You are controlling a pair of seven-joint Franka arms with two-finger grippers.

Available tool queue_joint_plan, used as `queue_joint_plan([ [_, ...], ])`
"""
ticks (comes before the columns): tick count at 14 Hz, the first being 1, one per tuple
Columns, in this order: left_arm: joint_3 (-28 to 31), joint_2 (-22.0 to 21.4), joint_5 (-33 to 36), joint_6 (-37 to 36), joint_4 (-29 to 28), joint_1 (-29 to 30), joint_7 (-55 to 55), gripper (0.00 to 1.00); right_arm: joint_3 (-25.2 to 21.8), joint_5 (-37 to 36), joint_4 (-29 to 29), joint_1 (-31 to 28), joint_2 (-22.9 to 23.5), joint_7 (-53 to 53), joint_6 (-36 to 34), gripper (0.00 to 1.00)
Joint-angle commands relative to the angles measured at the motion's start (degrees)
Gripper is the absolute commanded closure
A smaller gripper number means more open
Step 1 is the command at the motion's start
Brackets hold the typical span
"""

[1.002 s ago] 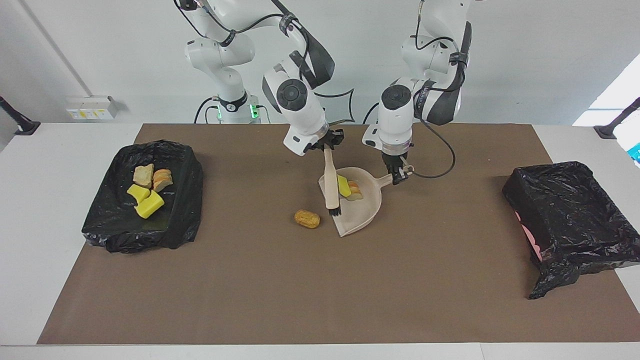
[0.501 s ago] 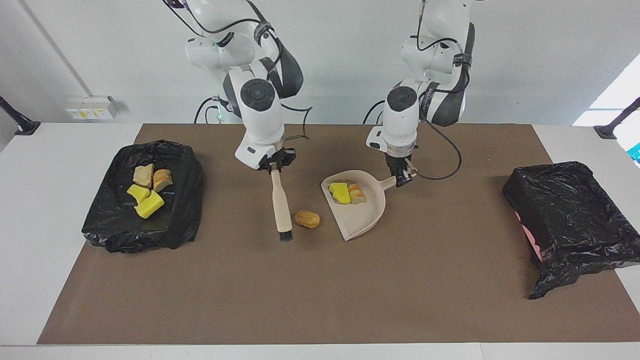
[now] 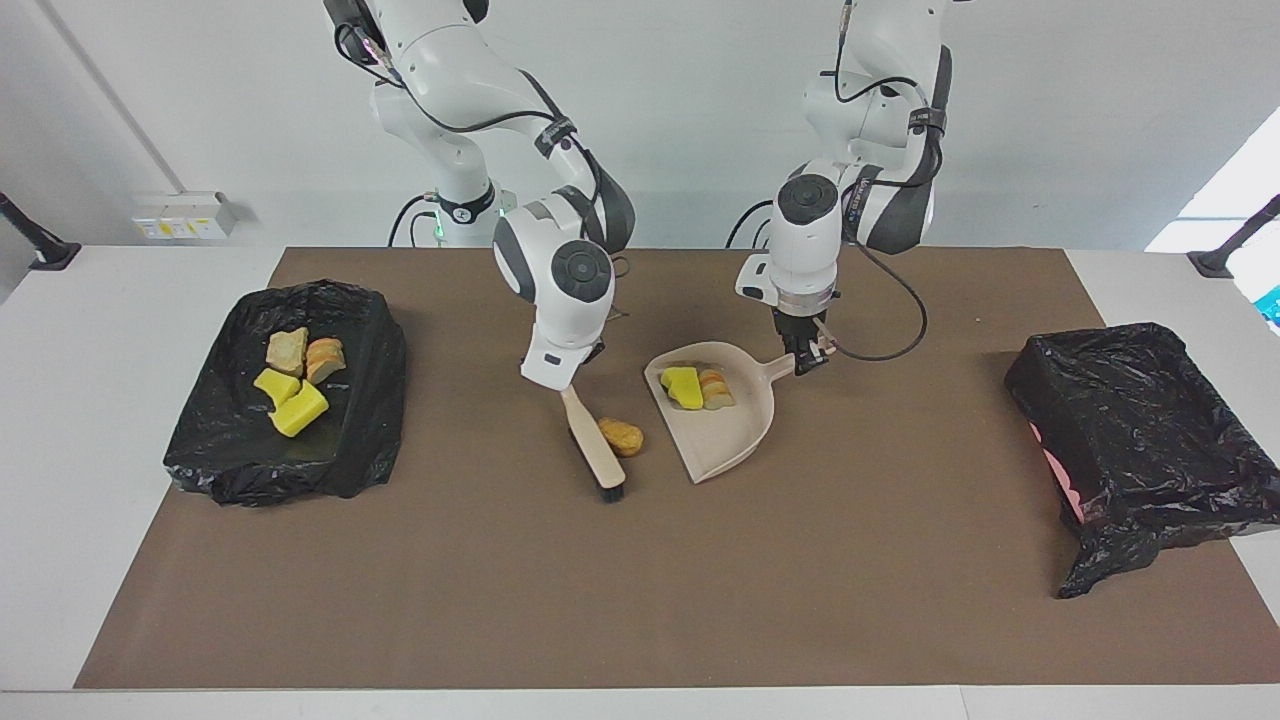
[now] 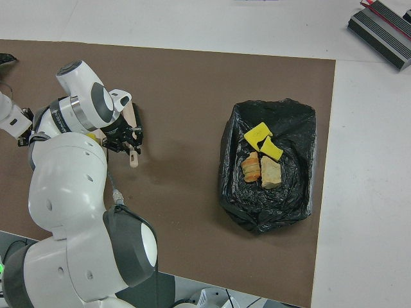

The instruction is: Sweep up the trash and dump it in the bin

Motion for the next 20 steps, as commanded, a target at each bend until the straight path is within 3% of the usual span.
queue_joint_plan([
  [1,-0.19,-1.1,0.68,1.02,-1.8,0.51,0.06,1.0,0.42,8.44,-0.26,-0.11,-0.28,0.08,-0.83,1.0],
  [6,-0.1,-1.02,0.68,1.19,-1.72,0.78,1.63,1.0,0.69,23.12,-0.26,1.82,-0.72,1.13,-0.04,1.0],
  [8,-0.1,-1.02,0.68,1.19,-1.63,1.13,2.95,1.0,0.69,26.31,0.35,4.01,-1.07,7.07,2.05,1.0],
  [13,-0.1,0.47,0.59,1.98,0.3,4.73,13.39,1.0,-0.19,22.29,-0.7,1.4,-10.02,18.0,0.32,1.0],
  [20,-0.19,1.09,-1.69,3.56,1.89,7.81,21.83,1.0,-0.1,10.86,-3.32,-9.15,-17.41,15.74,-10.41,1.0],
])
